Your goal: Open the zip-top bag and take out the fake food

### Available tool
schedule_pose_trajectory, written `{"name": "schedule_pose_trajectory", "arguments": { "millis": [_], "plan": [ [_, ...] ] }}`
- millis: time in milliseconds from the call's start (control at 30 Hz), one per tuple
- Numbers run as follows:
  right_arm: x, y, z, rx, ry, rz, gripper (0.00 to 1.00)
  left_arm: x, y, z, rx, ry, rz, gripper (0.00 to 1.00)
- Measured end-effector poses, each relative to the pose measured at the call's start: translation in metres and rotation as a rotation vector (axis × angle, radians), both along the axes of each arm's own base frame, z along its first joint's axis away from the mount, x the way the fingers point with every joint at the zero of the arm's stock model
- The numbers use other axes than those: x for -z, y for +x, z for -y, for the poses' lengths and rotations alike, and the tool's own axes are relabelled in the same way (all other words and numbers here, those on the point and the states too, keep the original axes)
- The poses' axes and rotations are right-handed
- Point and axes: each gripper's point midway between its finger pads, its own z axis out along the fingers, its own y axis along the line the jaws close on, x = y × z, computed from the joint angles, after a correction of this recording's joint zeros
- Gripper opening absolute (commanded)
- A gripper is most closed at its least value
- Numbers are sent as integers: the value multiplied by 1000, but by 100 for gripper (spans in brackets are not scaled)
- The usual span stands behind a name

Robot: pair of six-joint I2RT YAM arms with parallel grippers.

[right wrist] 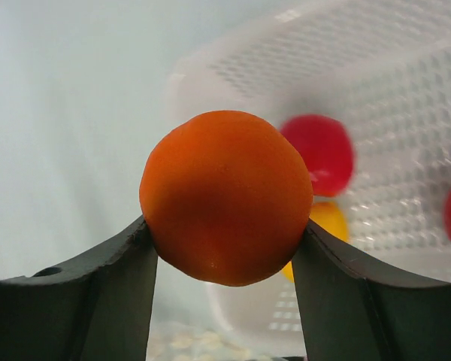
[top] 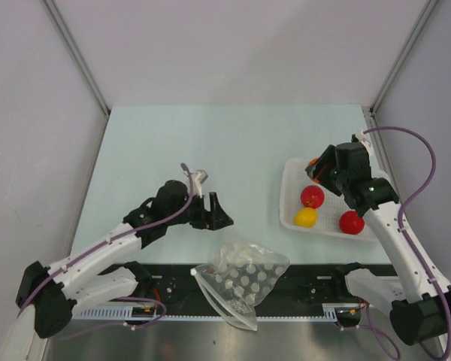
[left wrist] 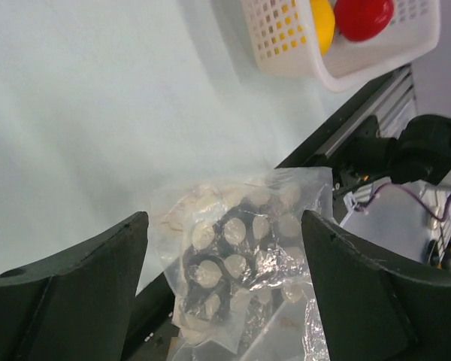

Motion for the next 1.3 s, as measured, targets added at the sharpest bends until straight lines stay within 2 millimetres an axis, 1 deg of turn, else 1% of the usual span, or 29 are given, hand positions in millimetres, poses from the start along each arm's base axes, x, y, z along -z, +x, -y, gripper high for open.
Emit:
{"name": "schedule_pose_trajectory", "arguments": {
  "millis": [67,100,133,167,200,333,433,467,533,600,633,667,700,733,767,833,900,1000,1100,1167,1233,1300],
  "plan": [
    [35,-3,18,49,-16,-90,30,4,-2,12,38,44,-8,89],
    [53,-8,24,63,-24,-143,32,8,-5,17,59,64,-12,89],
    [65,-14,27,68,-31,-183,32,14,-8,19,70,84,-18,90],
    [72,-19,29,67,-37,-209,34,21,-11,20,79,108,-27,90],
    [75,-21,30,64,-42,-221,34,26,-13,20,85,125,-36,90],
    [70,-21,32,54,-56,-195,36,42,-14,17,88,173,-53,89],
    [67,-21,38,64,-78,-181,37,55,-19,18,110,170,-73,85],
    [66,-21,40,68,-82,-179,38,59,-22,19,120,166,-81,80],
    [66,-20,45,76,-90,-178,38,68,-29,19,145,154,-108,72],
    [66,-20,48,85,-93,-179,38,76,-35,21,170,143,-132,56],
    [65,-20,49,87,-93,-176,38,79,-37,22,183,138,-138,46],
    [65,-20,50,87,-95,-175,38,80,-39,23,185,132,-147,27],
    [64,-20,50,87,-95,-172,38,81,-39,23,190,130,-147,19],
    [63,-20,51,86,-97,-167,38,81,-39,24,192,128,-145,2],
    [63,-21,51,83,-100,-165,38,80,-37,25,188,122,-141,0],
    [62,-21,51,80,-102,-162,38,78,-33,25,173,117,-125,0],
    [62,-21,52,79,-106,-162,38,74,-25,23,143,121,-102,0],
    [63,-21,53,83,-110,-165,38,57,-7,21,83,114,-49,0],
    [67,-20,56,94,-124,-179,38,30,25,14,-13,95,24,0],
    [70,-19,59,111,-137,-191,39,11,51,3,-96,75,72,0],
    [76,-20,65,134,-143,-209,40,-5,81,-15,-192,67,114,0],
    [86,-22,70,160,-140,-239,41,-13,105,-32,-267,70,130,0]
  ]
}}
